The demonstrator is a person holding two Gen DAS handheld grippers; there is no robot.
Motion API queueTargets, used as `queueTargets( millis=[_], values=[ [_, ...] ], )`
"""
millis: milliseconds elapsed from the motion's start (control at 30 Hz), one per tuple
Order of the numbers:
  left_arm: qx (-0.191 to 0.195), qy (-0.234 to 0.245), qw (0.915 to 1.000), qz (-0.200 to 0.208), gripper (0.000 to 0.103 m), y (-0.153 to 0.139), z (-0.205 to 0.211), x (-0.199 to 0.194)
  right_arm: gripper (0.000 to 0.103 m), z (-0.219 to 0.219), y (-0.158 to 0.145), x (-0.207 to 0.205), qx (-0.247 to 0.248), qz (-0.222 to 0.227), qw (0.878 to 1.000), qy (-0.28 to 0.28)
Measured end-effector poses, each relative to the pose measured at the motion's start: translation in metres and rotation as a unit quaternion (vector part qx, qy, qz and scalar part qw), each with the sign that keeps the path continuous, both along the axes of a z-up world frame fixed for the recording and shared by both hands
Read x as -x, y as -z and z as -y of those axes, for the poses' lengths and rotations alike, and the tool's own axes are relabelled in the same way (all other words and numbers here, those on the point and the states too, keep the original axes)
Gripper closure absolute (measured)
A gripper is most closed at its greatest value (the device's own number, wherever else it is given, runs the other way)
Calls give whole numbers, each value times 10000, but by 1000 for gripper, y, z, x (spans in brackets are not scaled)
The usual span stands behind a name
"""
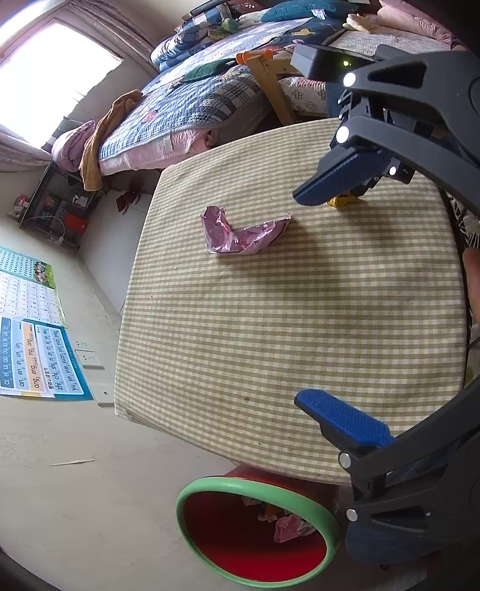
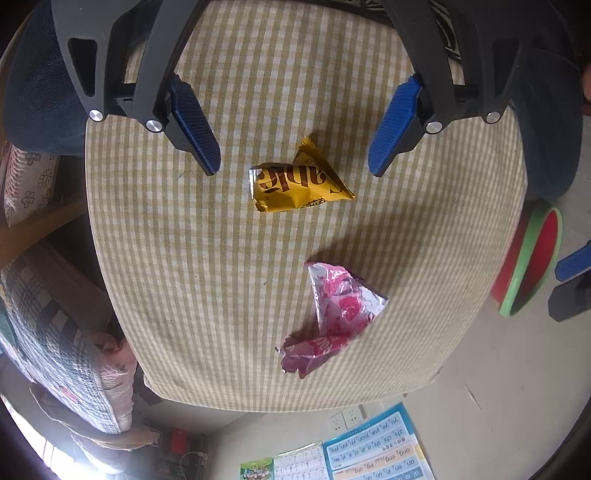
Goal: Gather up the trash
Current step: 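Grasp the yellow candy wrapper with the right tool while the left tool grasps the pink foil wrapper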
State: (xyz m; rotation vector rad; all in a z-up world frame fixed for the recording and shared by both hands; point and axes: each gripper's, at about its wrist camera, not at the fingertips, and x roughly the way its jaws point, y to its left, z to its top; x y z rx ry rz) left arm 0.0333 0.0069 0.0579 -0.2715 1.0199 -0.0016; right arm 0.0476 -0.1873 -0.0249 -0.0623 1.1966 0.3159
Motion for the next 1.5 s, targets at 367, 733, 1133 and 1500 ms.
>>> queueTargets(
  millis=[367, 733, 1133, 1500],
  values=[
    [-6, 52, 9999, -102, 6, 7, 4, -6, 47, -12, 20, -8, 363, 71, 9991, -185],
    [-59, 223, 9996, -168, 6, 11, 20, -19, 67, 1, 9, -13, 3, 48, 10000, -52],
    [-54, 417, 9988, -261, 6, 20, 42, -41, 67, 31, -11, -32, -215, 221, 9991, 289],
    [41, 578, 9973, -460, 6, 42, 62, -77, 67, 57, -16, -58, -341, 270, 9973, 599]
  ],
)
